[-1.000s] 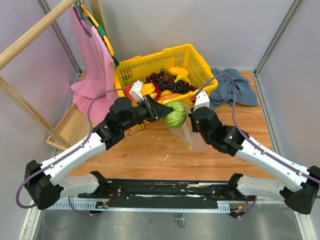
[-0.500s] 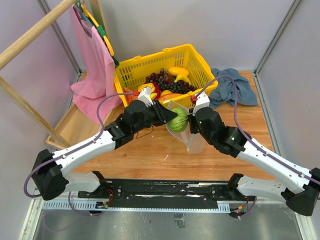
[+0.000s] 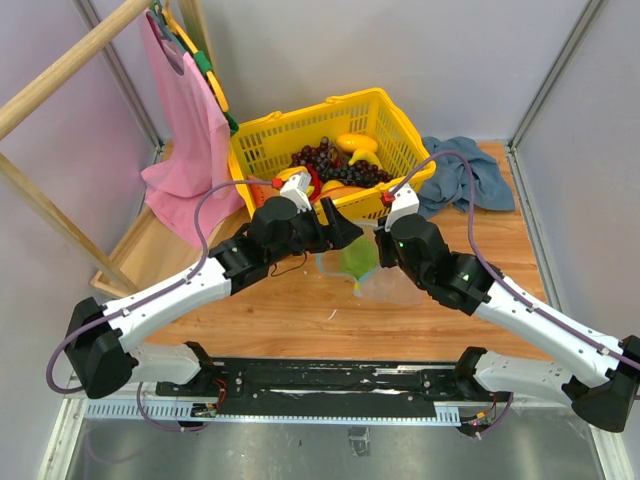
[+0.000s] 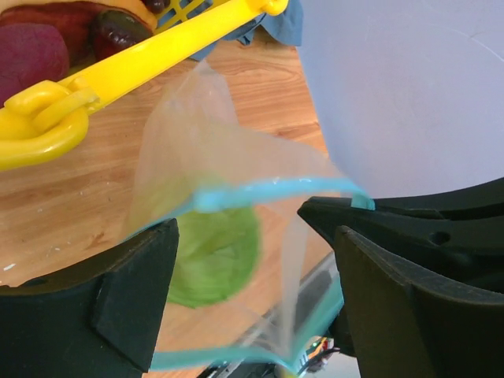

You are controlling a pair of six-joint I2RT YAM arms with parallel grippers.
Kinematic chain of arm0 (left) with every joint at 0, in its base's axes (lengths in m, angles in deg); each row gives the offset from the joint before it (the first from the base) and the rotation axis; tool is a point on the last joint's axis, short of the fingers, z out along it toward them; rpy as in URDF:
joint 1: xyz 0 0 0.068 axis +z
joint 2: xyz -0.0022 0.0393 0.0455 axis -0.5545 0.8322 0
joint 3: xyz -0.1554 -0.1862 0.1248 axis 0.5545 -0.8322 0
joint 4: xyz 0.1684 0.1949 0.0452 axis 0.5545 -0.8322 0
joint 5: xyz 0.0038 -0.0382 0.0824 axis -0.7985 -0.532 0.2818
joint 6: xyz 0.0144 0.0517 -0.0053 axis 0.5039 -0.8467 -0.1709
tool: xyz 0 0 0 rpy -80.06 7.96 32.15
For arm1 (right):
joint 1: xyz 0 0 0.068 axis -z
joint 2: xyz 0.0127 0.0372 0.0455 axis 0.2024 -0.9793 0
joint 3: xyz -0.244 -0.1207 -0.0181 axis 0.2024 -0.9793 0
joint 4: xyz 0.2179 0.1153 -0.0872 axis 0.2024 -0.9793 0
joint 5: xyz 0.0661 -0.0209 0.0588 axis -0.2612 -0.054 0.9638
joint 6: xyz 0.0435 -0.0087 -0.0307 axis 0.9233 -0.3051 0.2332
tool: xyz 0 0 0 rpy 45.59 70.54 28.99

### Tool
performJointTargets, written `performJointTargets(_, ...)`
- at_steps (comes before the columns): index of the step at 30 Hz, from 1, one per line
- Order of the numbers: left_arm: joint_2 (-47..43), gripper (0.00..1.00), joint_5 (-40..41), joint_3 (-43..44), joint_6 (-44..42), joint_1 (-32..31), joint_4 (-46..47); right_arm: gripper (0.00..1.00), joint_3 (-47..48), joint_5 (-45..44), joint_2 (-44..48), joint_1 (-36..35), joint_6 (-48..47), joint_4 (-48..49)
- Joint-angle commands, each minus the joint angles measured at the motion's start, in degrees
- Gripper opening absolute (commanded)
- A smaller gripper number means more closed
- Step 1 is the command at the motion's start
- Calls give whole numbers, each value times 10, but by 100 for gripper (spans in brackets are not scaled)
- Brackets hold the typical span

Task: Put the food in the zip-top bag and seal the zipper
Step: Place the fake vegetable in the zipper food storage bag.

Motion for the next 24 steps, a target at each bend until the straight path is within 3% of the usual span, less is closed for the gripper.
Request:
performJointTargets(1, -26, 84, -6, 39, -37, -7, -26, 1, -2, -3, 4, 6, 0, 15)
performJointTargets(12, -72, 85, 19, 70, -113, -7, -191, 1, -7, 1, 18, 6, -8, 32)
performJointTargets(19, -88, 85, -63, 10, -71, -7, -154, 1, -5, -28, 17, 6, -4, 26)
performJointTargets(24, -60, 78, -86, -14, -56, -7, -134, 1, -6, -15, 11, 6, -1, 29)
